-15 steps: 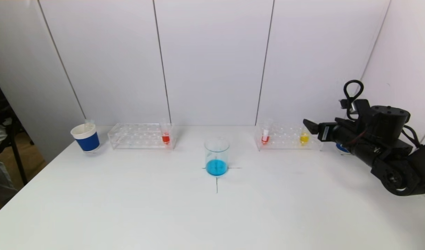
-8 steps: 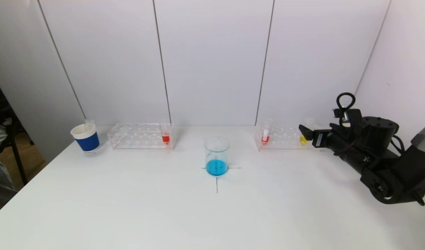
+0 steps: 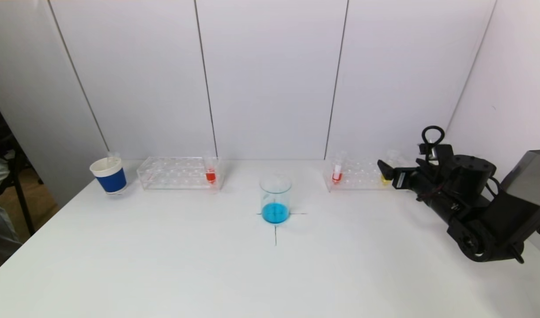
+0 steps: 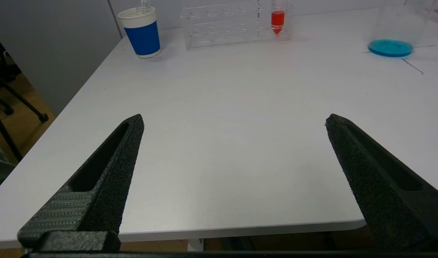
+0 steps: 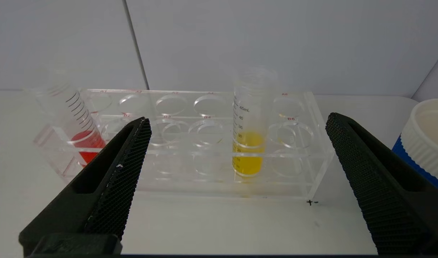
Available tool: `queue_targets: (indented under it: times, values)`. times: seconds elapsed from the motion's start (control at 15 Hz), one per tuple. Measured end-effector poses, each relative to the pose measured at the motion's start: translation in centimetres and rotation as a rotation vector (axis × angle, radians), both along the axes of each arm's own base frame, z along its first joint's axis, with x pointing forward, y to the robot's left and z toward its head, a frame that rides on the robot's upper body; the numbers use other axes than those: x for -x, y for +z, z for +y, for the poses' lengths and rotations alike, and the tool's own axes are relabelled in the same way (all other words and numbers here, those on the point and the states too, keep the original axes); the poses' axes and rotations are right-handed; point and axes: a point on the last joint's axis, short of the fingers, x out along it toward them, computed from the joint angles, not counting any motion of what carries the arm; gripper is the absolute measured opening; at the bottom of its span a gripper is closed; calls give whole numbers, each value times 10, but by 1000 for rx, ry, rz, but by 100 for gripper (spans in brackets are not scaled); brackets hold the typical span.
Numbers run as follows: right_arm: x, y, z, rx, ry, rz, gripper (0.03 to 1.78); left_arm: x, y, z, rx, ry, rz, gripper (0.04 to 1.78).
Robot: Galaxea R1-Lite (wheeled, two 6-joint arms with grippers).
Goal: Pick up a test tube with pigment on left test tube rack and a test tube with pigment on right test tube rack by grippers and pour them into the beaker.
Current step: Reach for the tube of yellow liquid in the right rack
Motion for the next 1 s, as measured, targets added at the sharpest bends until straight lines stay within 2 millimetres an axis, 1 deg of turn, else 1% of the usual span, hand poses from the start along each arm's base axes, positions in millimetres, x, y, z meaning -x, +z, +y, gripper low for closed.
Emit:
queue_targets:
  times: [1.0]
  values:
    - [-37,-19,-7,1,-37,-27,177,0,0,0,0,0,0,177]
